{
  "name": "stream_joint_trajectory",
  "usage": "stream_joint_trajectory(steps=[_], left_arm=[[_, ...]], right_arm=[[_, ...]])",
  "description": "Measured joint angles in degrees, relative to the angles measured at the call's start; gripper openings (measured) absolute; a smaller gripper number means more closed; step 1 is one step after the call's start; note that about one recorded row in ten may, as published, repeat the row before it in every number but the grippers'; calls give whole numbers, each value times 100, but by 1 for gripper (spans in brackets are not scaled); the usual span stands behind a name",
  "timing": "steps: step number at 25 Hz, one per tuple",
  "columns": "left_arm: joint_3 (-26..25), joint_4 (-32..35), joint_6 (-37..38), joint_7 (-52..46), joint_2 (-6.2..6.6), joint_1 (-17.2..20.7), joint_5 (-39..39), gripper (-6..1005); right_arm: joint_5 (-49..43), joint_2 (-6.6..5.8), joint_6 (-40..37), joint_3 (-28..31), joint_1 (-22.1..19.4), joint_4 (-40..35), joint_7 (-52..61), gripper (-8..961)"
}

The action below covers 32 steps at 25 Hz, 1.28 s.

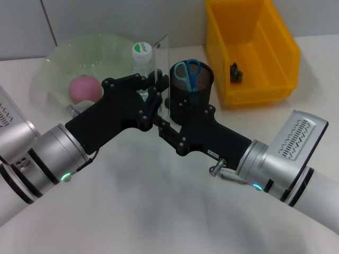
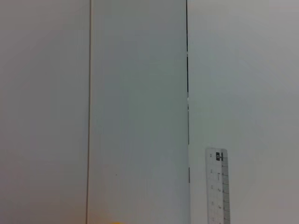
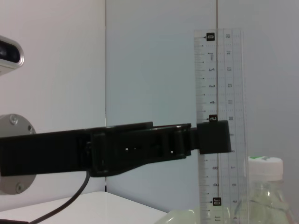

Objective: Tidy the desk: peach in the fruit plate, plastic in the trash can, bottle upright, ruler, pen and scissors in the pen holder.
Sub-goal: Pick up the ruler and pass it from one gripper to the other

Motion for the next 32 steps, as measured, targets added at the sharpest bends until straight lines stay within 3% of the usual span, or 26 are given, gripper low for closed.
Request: stream_joint_trajectory(steps=[1,12,30,32], left_arm=[[2,-4,0,0,0,-6,0,188],[103,0,-116,229,0,-15,-171,28],[174,6,-144,380,7,9,-393,21],[158,6,-120,379,25,9,-391,21]], right_arm=[[0,0,0,0,0,0,0,396],[1,0,18,-81,-10,-17,-75,443],[-20,0,-3,-33,39,39,-128,519],[-19,0,-31,-23,38,36,-89,580]])
